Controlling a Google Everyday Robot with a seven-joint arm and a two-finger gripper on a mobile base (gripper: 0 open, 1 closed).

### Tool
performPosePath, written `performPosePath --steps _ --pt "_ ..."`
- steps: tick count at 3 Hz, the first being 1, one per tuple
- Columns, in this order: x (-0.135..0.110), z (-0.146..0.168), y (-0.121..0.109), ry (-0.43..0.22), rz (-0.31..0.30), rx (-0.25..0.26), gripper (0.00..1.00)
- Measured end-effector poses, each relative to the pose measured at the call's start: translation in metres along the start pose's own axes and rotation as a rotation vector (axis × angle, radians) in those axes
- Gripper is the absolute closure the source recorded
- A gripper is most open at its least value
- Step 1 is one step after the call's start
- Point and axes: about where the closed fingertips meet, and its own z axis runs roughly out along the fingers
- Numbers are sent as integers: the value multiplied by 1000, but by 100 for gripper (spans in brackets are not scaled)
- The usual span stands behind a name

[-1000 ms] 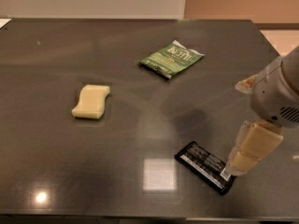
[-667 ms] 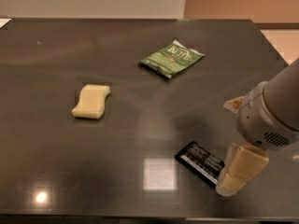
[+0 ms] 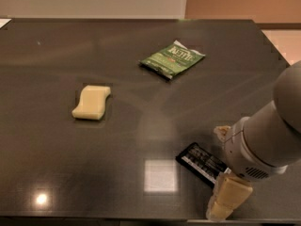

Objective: Move rxbar chocolate near sponge

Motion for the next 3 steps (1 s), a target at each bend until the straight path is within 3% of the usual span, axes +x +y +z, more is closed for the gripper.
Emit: performPosePath --steps 1,3 --pt "3 6 -3 4 12 2 18" --pt "2 4 -7 -4 11 5 64"
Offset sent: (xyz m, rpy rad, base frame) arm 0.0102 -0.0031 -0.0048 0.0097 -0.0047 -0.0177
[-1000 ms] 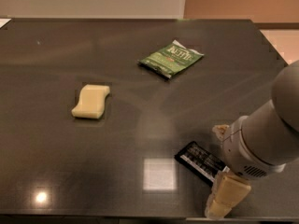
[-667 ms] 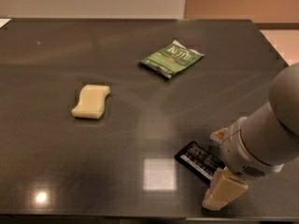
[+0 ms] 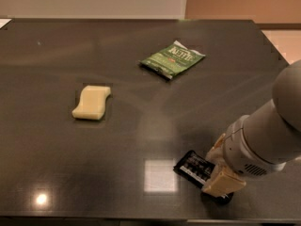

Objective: Move rxbar chocolate near sponge

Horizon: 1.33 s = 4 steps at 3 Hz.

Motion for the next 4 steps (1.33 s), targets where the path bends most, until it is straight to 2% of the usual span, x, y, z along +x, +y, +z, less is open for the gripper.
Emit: performPosePath --steps 1,2,4 --pt "-1 -3 0 0 0 0 87" --pt "-8 -13 -7 0 -12 -1 100" --pt "-56 -36 -39 -17 -92 -15 100"
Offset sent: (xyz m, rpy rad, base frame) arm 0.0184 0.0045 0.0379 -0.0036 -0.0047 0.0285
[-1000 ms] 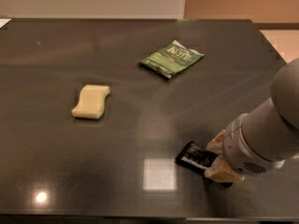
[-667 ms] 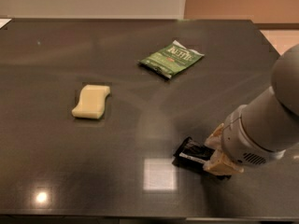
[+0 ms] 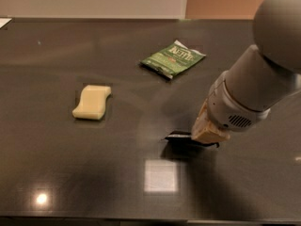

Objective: Move rxbar chocolate near sponge

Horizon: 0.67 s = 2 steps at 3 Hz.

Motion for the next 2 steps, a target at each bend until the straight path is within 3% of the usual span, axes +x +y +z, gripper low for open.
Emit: performPosePath --steps 2 --pt "-62 3 -35 -30 -124 -18 100"
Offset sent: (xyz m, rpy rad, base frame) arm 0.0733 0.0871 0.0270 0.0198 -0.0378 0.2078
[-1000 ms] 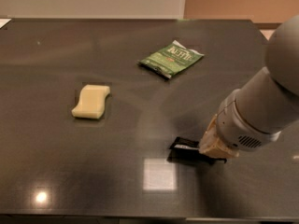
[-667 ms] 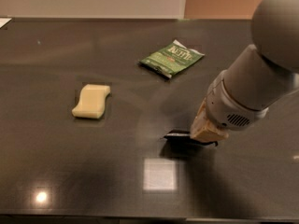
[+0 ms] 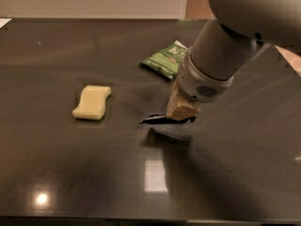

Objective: Move rxbar chocolate near sponge

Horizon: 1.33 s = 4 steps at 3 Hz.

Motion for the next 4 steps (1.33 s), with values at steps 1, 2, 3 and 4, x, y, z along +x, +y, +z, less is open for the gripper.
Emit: performPosePath --steps 1,2,3,4 --pt "-33 7 -17 -24 -64 3 100" --pt "-61 14 -34 -45 -111 14 100" --pt "-80 23 -50 -51 -145 27 81" --pt "-94 34 -63 -55 -162 30 59"
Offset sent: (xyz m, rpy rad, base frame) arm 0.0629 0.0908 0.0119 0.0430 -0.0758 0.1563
